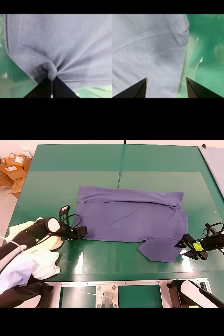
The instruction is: Fold the shirts.
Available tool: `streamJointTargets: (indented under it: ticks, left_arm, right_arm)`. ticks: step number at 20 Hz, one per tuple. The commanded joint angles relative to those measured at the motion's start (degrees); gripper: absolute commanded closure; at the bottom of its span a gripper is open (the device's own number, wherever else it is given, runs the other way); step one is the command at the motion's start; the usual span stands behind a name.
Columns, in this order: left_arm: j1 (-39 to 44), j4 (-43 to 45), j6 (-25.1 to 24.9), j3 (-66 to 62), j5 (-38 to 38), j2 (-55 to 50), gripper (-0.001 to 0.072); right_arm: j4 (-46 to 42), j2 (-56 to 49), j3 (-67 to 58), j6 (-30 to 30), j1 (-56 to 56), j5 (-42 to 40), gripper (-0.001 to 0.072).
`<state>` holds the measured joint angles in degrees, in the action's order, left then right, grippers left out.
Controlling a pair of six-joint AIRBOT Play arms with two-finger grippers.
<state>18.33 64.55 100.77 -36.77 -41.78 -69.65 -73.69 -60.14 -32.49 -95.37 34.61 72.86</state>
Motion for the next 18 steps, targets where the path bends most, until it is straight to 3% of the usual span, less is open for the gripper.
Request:
streamJointTargets:
  ticks: [1, 6, 7, 8, 12, 14, 16, 18]
  left_arm:
    - [-1.7, -2.2, -5.1, -0.4, -0.8, 0.0, 0.0683]
    - [-1.7, -2.1, -5.1, -0.7, -3.3, 0.0, 0.0668]
    - [-1.7, -1.5, -5.1, -1.6, -5.4, 0.1, 0.0391]
    - [-1.9, -0.4, -5.0, -3.1, -8.4, 0.1, 0.0183]
    - [-5.6, 7.2, -5.2, -8.7, -24.6, 2.4, 0.0178]
    - [-6.0, 9.2, -2.3, -7.6, -27.2, 6.1, 0.0178]
    - [-5.8, 6.3, 2.9, -3.1, -22.8, 11.0, 0.0178]
    - [-3.9, 4.1, 8.9, 2.6, -13.6, 14.6, 0.0177]
  right_arm:
    - [0.3, 0.0, 1.2, 0.2, -2.0, 1.5, 0.0156]
    - [3.4, 0.0, 5.5, 0.2, -3.5, -1.9, 0.0156]
    - [3.4, 0.0, 5.5, 0.2, -3.5, -1.9, 0.0156]
    - [3.4, 0.0, 5.4, 0.5, -3.5, -2.0, 0.0156]
    - [3.3, 0.0, 4.6, 1.1, -3.5, -2.0, 0.0156]
    - [3.2, 0.0, 4.7, 1.1, -3.5, -2.9, 0.0156]
    - [3.2, 0.0, 4.7, 1.1, -3.5, -3.9, 0.0156]
    - [3.7, 0.0, 4.7, 1.1, -3.5, -4.6, 0.0156]
